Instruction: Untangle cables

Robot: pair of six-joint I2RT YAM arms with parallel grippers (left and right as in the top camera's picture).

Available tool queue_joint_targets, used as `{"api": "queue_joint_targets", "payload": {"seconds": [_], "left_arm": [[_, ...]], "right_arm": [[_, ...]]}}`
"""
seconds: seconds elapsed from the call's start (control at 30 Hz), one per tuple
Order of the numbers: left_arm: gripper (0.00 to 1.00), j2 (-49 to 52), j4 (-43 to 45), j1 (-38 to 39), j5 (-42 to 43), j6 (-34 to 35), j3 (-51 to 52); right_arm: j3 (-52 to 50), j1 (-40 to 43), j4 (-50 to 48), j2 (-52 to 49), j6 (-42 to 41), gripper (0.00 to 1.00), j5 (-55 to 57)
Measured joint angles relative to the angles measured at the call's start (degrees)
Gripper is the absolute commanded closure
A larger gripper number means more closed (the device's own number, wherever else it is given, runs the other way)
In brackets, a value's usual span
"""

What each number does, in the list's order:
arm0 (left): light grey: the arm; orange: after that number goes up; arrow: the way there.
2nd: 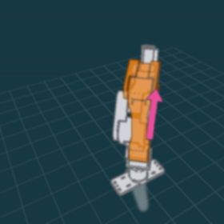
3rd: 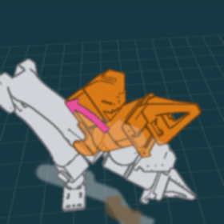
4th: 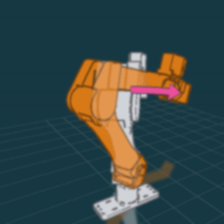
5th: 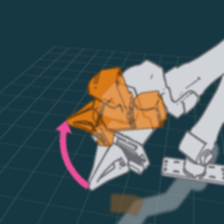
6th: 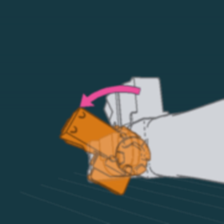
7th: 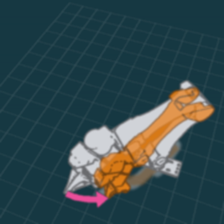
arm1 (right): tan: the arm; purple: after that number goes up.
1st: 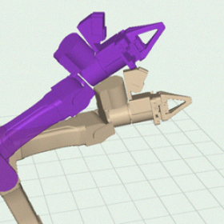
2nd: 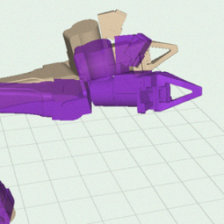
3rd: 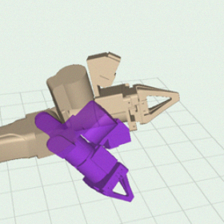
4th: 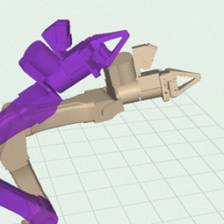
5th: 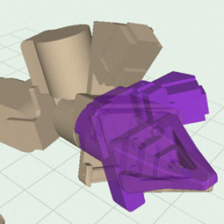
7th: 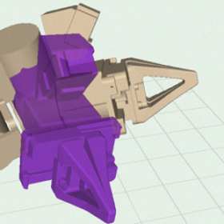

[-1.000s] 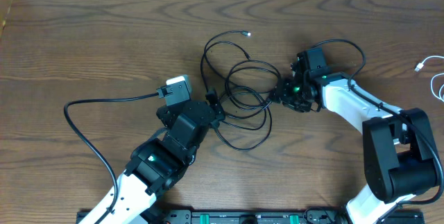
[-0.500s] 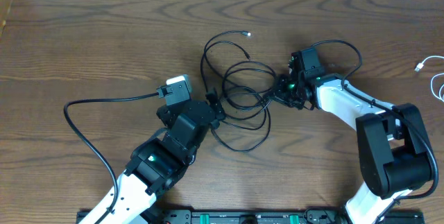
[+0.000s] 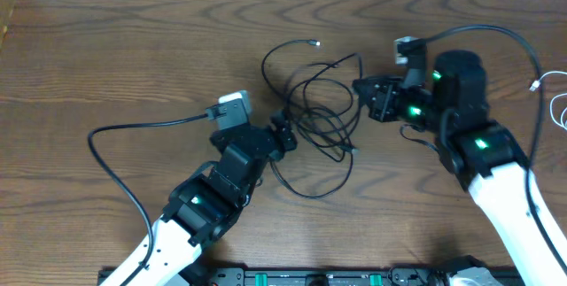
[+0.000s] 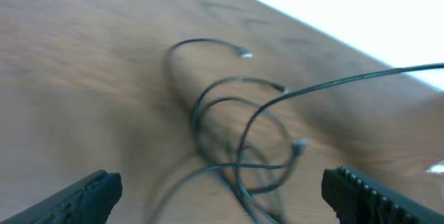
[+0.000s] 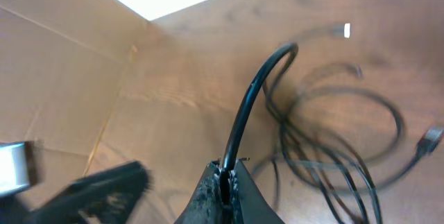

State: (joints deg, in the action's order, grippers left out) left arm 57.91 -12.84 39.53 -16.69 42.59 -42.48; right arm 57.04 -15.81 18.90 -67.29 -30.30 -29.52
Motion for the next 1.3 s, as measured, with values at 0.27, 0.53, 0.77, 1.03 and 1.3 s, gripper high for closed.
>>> {"api": "queue_joint_targets", "payload": {"seconds": [0.27, 0.53, 0.77, 1.03, 1.3], "left_arm": [[0.03, 8.76, 12.33, 0.00, 15.15, 3.04, 0.00], [0.03, 22.01, 17.88, 0.00, 32.09, 4.15, 0.00], [0.49, 28.92, 16.92, 0.00, 43.56, 7.39, 0.00], [0.92, 32.76, 8.87, 0.00, 44.35, 8.50, 0.00], [0.92, 32.85, 3.45, -0.55, 35.01, 8.44, -0.02]], "right_arm": [[0.00, 0.00, 5.44, 5.57, 1.92, 0.99, 2.45], [-0.04, 0.00, 9.38, 5.40, 4.04, 0.99, 4.94], [-0.04, 0.00, 9.46, 5.40, 5.64, 0.99, 6.40], [-0.07, 0.00, 10.99, 5.40, 6.14, 0.98, 7.69], [-0.07, 0.00, 12.33, 5.40, 6.47, 0.99, 8.20]]}}
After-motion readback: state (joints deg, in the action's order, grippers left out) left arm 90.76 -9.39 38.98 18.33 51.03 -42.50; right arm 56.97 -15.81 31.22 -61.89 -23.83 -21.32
